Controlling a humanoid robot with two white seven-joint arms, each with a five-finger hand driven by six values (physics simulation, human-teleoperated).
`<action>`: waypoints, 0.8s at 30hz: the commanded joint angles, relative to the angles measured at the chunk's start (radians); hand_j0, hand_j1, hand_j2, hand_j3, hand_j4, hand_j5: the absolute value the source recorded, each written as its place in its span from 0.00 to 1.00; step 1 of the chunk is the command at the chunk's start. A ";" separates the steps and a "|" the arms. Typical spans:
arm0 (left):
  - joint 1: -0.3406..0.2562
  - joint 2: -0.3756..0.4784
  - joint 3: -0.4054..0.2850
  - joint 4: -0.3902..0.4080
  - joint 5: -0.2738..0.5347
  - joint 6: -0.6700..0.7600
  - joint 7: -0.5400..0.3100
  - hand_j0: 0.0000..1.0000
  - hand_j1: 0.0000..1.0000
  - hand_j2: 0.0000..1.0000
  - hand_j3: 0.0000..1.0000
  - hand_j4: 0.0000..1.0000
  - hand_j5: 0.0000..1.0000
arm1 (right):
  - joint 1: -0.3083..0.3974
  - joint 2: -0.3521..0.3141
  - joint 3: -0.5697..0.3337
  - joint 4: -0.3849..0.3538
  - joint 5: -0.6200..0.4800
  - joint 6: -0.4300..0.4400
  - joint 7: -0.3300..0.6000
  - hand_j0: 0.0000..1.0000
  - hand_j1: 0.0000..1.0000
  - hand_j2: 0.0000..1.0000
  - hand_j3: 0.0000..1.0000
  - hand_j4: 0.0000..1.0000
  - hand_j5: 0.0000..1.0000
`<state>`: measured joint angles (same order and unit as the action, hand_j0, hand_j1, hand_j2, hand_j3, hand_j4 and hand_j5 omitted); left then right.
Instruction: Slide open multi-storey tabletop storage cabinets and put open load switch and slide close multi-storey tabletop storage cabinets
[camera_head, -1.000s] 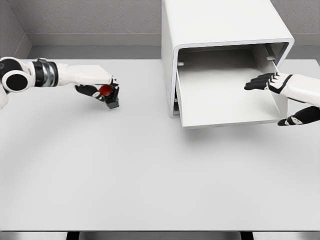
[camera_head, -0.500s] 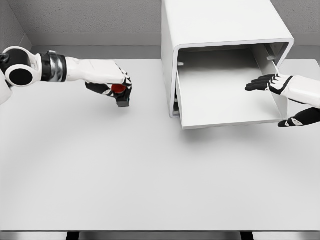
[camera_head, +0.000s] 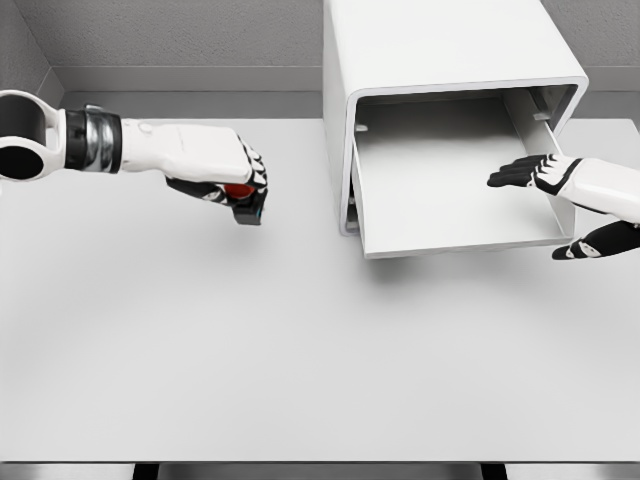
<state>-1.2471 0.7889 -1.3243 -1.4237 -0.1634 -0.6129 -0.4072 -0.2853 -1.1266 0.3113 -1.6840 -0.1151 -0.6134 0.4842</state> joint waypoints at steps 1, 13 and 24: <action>0.000 0.003 0.002 -0.027 0.004 0.002 0.001 0.44 0.44 0.44 0.44 0.44 0.44 | 0.002 0.001 0.000 0.000 -0.008 0.003 -0.001 1.00 1.00 1.00 1.00 1.00 1.00; -0.057 0.035 0.013 -0.123 0.015 0.002 0.002 0.44 0.44 0.44 0.44 0.44 0.44 | 0.017 0.007 0.002 0.000 -0.008 0.003 -0.003 1.00 1.00 1.00 1.00 1.00 1.00; -0.087 0.066 0.019 -0.218 0.028 0.002 0.013 0.44 0.44 0.44 0.44 0.44 0.44 | 0.017 0.019 0.003 -0.002 -0.008 0.003 -0.003 1.00 1.00 1.00 1.00 1.00 1.00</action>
<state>-1.3346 0.8527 -1.3081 -1.6279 -0.1437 -0.6129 -0.3953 -0.2684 -1.1117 0.3146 -1.6852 -0.1151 -0.6133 0.4826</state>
